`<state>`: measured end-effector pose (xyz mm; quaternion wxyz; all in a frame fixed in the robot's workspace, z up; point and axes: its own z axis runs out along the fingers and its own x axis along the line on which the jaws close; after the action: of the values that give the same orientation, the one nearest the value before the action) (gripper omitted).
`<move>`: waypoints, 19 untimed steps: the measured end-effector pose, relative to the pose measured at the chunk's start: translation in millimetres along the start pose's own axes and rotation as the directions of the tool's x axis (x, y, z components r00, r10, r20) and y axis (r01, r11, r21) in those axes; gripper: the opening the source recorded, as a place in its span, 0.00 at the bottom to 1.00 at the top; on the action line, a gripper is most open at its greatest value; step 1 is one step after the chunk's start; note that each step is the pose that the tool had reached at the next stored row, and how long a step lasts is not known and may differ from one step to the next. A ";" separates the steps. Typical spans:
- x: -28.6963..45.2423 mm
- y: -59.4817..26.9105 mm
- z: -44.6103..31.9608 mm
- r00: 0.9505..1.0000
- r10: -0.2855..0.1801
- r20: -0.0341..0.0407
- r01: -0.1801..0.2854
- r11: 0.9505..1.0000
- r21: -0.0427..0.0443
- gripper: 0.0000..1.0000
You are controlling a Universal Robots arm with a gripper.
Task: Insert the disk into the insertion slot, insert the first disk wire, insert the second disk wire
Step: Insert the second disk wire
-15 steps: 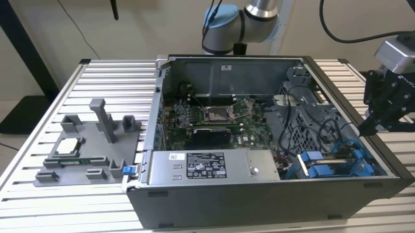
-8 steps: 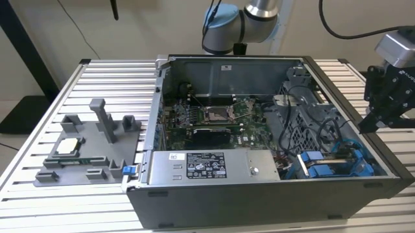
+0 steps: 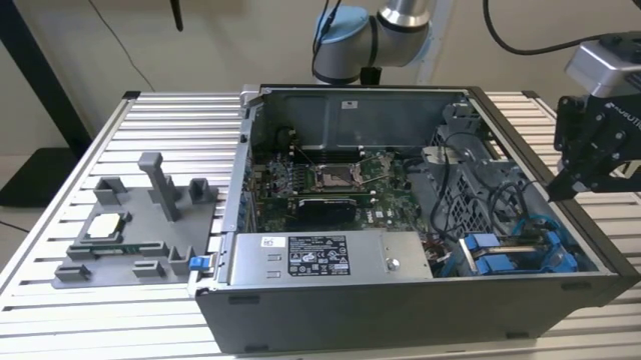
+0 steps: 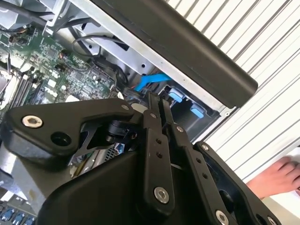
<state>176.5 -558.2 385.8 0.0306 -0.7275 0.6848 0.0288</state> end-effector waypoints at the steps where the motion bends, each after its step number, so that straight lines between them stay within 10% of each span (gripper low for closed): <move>1: -1.1 2.1 -0.2 1.000 0.000 0.000 0.000 1.000 0.003 0.00; 19: -10.9 39.8 -3.3 1.000 -0.002 -0.003 0.002 0.999 0.046 0.00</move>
<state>136.1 -550.0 389.8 0.0464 -0.7274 0.6845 0.0120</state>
